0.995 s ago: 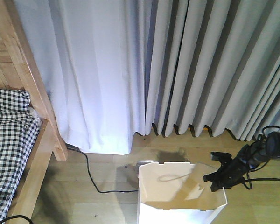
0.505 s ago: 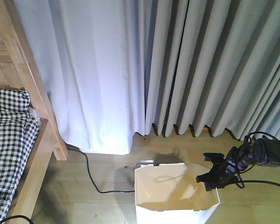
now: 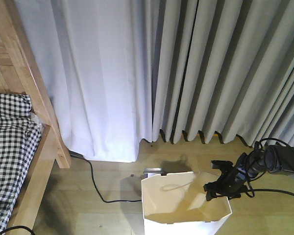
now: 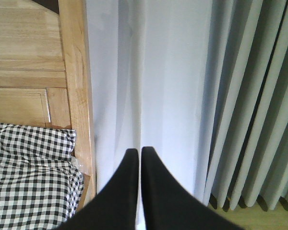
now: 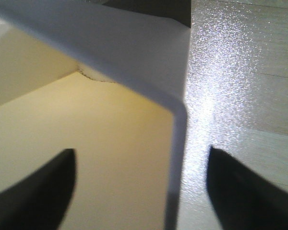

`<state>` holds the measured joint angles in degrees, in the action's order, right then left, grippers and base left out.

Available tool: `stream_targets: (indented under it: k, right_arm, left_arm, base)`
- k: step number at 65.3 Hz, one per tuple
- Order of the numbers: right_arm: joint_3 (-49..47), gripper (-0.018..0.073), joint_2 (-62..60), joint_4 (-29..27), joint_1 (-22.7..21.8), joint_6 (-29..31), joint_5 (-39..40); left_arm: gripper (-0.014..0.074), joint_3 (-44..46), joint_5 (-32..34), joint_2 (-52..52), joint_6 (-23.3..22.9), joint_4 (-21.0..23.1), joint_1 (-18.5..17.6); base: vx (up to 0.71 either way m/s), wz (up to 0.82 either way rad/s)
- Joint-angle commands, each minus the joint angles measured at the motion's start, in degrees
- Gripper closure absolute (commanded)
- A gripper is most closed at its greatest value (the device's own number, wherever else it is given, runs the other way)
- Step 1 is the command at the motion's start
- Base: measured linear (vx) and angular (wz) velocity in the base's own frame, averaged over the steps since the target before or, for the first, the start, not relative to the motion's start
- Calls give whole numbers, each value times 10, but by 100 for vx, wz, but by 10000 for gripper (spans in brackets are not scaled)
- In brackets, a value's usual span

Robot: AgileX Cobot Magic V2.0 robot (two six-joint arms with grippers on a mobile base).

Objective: Move trash bin to bedside with robot

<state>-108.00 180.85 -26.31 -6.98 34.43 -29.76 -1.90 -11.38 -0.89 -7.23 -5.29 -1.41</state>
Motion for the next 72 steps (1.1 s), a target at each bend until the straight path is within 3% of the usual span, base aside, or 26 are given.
stream_targets:
  k: [1, 20, 28, 46, 60, 72]
  right_arm:
    - [-8, -99, -41, 29, 0, 1, -4]
    - [-8, -64, -53, 40, 0, 1, -22]
    - [24, -10, -84, 20, -8, -18, 19]
    - [339, 86, -265, -31, -6, 34, 282]
    - [514, 132, -484, -20, -6, 57, 289]
    - [610, 162, -707, -22, -6, 59, 270]
  left_arm:
    - [602, -15, 46, -8, -1, 0, 0]
    - [602, -15, 46, -8, -1, 0, 0]
    - [602, -15, 46, -8, -1, 0, 0]
    - [602, -15, 46, -8, -1, 0, 0]
    - [602, -15, 46, -8, -1, 0, 0]
    - [602, -15, 46, -8, -1, 0, 0]
  base:
    - [0, 0]
    - [0, 0]
    - [0, 0]
    - [0, 0]
    - [0, 0]
    - [0, 0]
